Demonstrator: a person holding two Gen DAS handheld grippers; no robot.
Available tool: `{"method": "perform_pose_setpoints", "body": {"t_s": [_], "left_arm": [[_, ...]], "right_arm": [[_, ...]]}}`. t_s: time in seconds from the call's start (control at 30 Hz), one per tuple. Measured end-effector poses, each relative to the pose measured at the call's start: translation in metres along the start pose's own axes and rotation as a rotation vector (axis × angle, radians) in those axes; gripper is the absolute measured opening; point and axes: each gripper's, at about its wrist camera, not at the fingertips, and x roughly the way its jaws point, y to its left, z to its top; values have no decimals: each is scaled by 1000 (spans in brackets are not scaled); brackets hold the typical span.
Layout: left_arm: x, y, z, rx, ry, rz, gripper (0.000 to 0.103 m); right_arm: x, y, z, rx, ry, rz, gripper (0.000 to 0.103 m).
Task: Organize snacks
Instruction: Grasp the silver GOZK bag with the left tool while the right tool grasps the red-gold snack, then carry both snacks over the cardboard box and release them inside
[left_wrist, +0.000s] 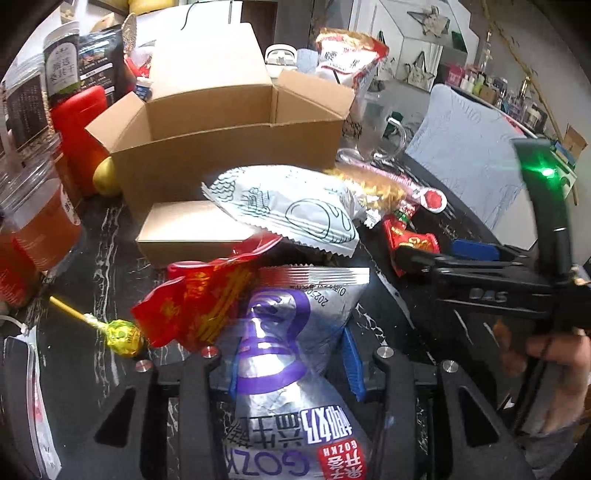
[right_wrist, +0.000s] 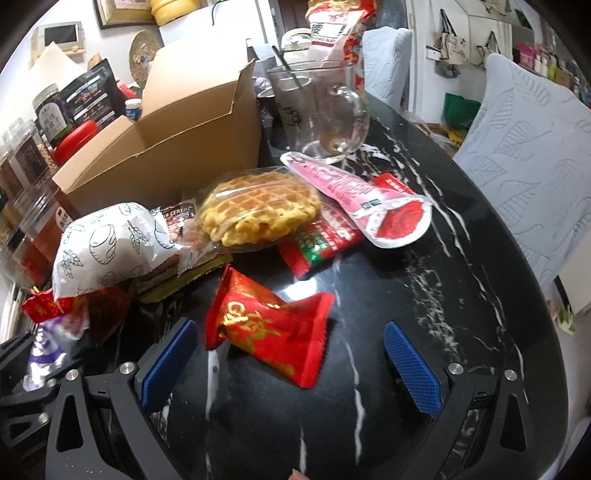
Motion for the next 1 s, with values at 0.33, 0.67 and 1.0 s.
{"method": "perform_pose_setpoints", "body": {"t_s": [0.33, 0.67, 1.0], "left_arm": [[-12, 10, -5, -38, -22, -14, 42], [-25, 15, -10, -65, -46, -18, 42], [-62, 20, -1, -78, -137, -25, 42]], "right_arm": [[9, 13, 0, -30, -15, -71, 57], [-14, 17, -14, -57, -47, -25, 51], [-54, 31, -24, -100, -88, 58, 51]]}}
